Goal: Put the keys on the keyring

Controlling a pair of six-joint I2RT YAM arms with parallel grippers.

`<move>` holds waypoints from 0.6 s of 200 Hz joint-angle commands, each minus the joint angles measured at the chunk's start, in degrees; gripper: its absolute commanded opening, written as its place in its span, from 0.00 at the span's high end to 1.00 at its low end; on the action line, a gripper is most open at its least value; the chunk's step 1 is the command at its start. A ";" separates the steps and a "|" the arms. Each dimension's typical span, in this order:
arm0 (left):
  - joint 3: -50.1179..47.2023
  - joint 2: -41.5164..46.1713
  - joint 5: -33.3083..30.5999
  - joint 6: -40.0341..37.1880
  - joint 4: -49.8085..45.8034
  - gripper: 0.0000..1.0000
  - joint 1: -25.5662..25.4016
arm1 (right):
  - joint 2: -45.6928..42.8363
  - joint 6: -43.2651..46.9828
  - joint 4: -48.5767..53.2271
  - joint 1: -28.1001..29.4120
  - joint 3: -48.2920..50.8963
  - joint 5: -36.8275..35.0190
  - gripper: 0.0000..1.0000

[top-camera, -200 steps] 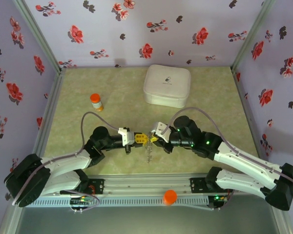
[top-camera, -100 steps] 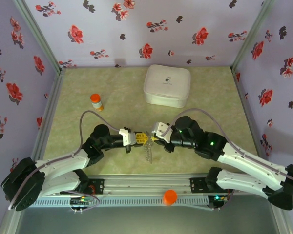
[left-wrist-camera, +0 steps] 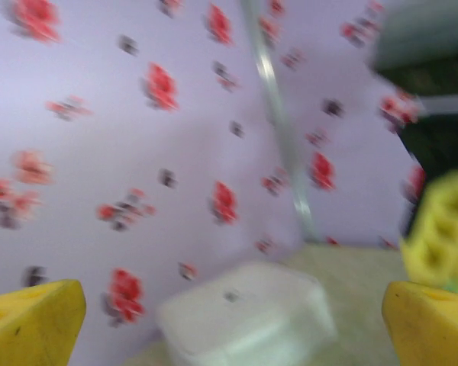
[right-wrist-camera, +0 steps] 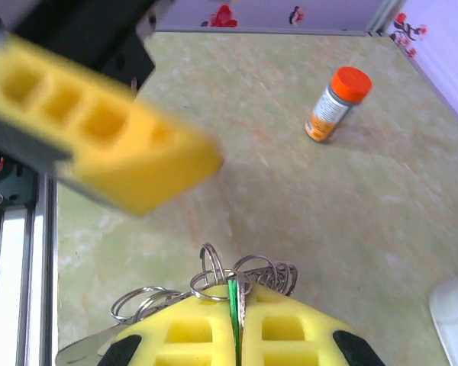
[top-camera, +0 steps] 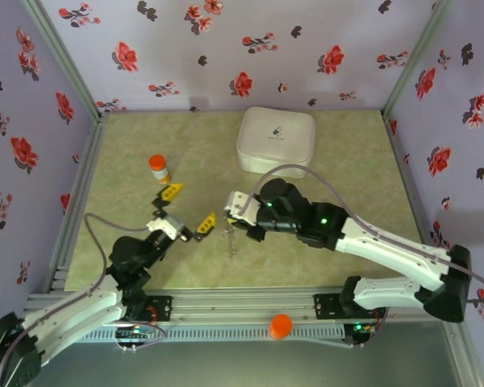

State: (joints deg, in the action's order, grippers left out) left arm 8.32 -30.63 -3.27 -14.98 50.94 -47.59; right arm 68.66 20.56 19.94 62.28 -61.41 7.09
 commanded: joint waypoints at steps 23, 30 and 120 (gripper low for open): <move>1.76 9.90 -18.45 0.79 -4.92 0.01 0.47 | 7.93 -1.63 -11.79 0.86 -2.53 -0.80 1.00; 2.11 10.31 -19.24 0.95 -6.07 0.01 0.48 | 8.81 -1.39 -11.18 0.78 -1.97 -1.93 1.00; 3.49 1.85 -19.70 12.38 -14.23 0.03 0.48 | 7.73 3.45 9.45 0.74 10.74 -17.98 1.00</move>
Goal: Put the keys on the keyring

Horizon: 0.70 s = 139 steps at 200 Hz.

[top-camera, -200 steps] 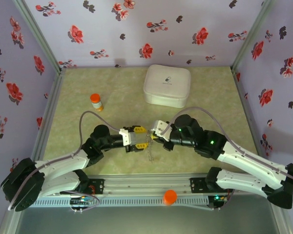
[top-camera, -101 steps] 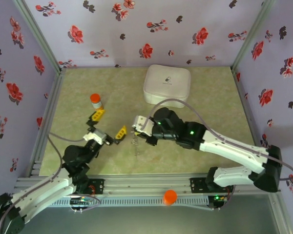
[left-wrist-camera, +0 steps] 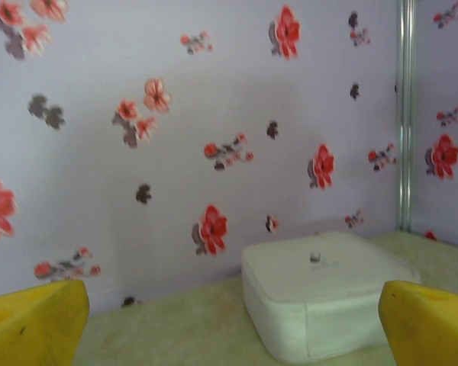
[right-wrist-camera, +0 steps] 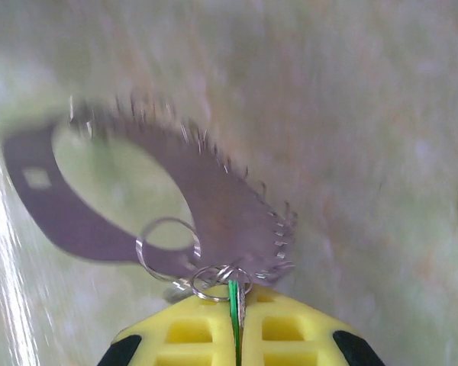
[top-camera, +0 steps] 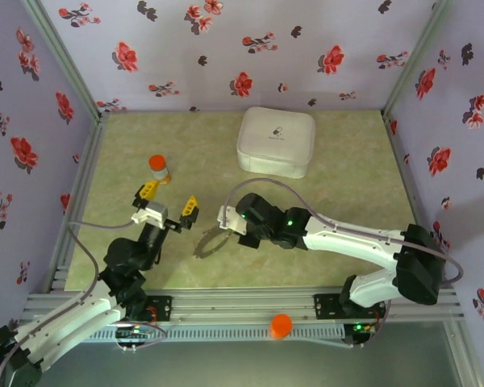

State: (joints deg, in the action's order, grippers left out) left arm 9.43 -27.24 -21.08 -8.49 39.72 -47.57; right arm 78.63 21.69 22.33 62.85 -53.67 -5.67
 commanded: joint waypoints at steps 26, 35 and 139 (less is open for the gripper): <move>3.59 -2.59 -2.86 12.00 -8.72 0.03 0.55 | -2.48 3.61 9.84 0.25 6.44 -6.86 1.00; 3.86 -2.59 -3.27 13.83 -10.28 0.03 0.51 | -2.42 3.68 10.47 0.30 7.44 -7.18 1.00; 11.28 -5.14 -4.47 24.19 -28.31 0.00 1.56 | 2.52 4.32 12.56 2.67 11.52 -9.98 0.92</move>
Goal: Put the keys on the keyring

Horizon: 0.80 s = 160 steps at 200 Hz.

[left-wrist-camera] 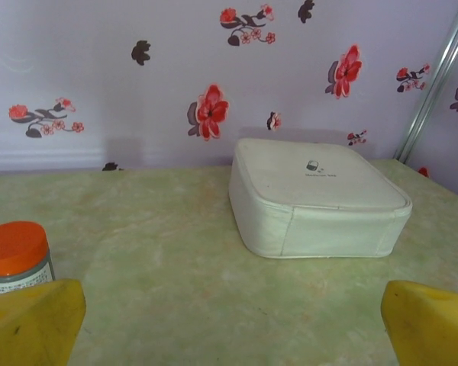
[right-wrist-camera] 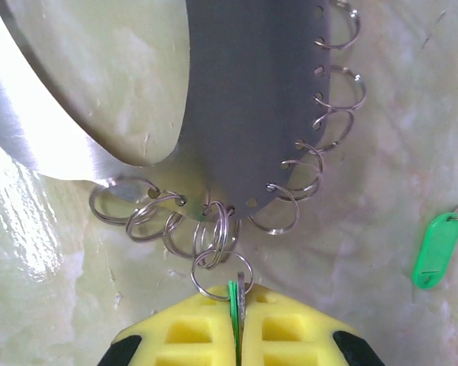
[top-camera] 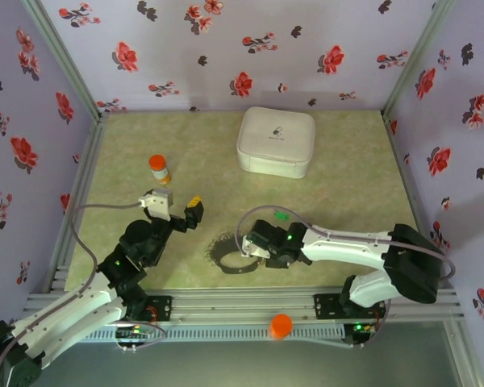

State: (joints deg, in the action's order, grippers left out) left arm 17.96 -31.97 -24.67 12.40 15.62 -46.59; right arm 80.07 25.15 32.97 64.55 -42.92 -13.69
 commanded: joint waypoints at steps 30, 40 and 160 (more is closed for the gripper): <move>4.37 -1.71 0.25 4.34 -6.75 0.00 0.97 | -0.87 0.25 2.03 1.27 0.25 0.56 0.69; 4.86 -2.42 0.96 4.47 -7.33 0.00 1.22 | -3.37 0.17 1.80 1.11 0.20 3.51 0.64; 9.55 -25.47 16.87 7.86 -1.73 0.00 2.53 | -28.14 -44.50 -19.23 -11.91 8.98 -0.99 0.47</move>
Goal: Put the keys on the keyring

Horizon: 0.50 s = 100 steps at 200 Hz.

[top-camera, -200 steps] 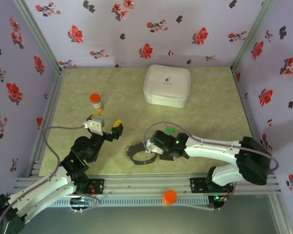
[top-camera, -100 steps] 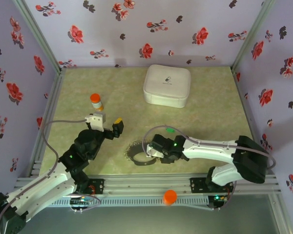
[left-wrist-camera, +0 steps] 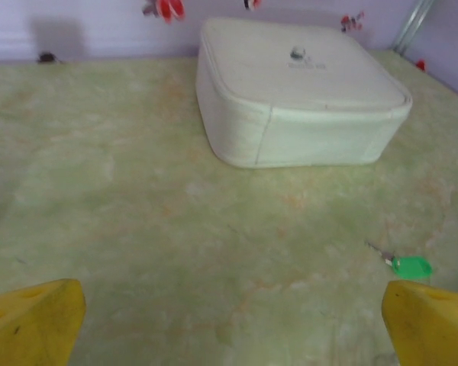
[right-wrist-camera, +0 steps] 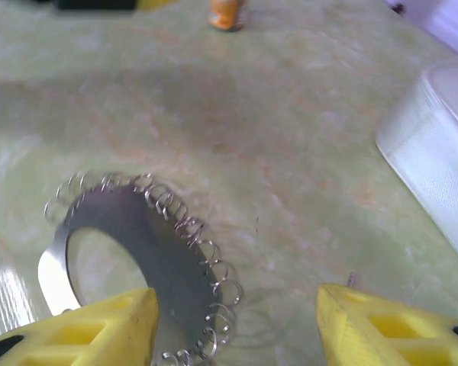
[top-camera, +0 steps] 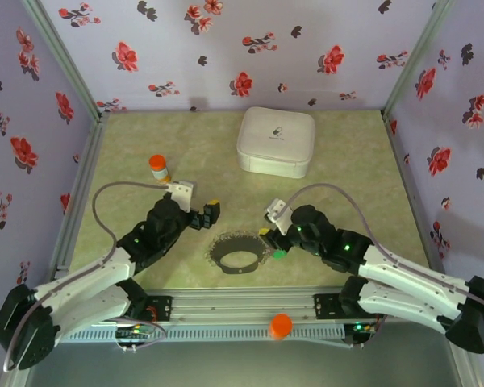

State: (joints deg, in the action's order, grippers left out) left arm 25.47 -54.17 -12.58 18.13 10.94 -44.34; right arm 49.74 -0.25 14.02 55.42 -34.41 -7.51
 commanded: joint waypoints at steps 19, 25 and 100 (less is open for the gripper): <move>2.21 -5.81 6.28 3.41 3.13 0.00 0.22 | 6.08 -27.87 4.74 -5.23 -1.07 -6.53 0.48; 2.26 -6.38 6.38 3.98 3.05 0.00 0.14 | 7.29 -29.36 5.58 -5.78 -1.46 -5.80 0.49; 1.05 -10.01 6.73 13.80 -1.10 0.01 -3.83 | 19.47 -27.81 6.88 -7.77 -3.17 9.76 0.53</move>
State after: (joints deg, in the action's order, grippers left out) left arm 26.33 -62.89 -6.42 26.74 11.05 -46.24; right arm 66.94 -28.12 19.00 48.10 -35.77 -3.86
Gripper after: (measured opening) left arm 0.996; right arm 0.484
